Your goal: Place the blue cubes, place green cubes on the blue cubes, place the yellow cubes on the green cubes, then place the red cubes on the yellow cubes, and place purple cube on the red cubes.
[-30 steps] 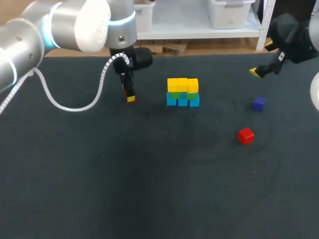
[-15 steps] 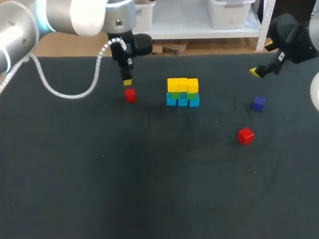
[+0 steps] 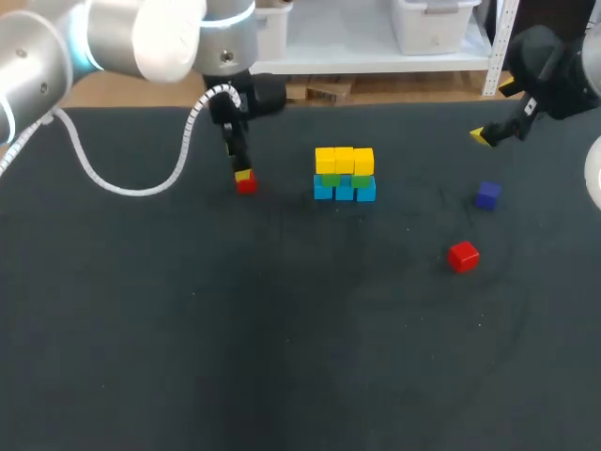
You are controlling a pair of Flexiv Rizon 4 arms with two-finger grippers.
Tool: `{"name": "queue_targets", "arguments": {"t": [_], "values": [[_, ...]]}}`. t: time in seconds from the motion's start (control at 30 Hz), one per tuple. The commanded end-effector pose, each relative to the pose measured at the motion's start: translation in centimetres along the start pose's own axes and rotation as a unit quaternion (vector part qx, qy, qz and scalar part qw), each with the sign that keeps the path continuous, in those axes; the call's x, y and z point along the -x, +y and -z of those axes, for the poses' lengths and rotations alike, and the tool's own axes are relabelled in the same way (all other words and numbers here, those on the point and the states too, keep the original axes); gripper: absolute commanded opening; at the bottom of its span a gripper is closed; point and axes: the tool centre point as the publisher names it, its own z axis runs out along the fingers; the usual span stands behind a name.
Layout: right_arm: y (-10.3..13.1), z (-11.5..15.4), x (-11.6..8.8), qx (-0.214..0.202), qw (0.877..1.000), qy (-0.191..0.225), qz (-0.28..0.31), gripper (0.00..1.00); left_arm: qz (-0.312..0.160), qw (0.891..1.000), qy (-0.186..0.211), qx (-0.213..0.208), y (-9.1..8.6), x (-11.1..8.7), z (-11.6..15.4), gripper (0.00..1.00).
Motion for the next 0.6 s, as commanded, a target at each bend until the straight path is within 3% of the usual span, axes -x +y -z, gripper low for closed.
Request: {"name": "queue_targets", "arguments": {"t": [0.03,0.17,0.6], "values": [[0.1,0.0,0.0,-0.002,1.0,0.001,0.0,1.0,-0.003,1.0,0.001,-0.001,-0.4,-0.1,-0.9,1.0],[0.1,0.0,0.0,-0.002,1.0,0.001,0.0,1.0,-0.011,1.0,0.0,-0.004,-0.9,0.1,-1.3,1.0],[0.1,0.0,0.0,-0.002,1.0,0.001,0.0,1.0,-0.023,1.0,0.006,-0.002,0.1,0.4,-3.1,1.0]]}}
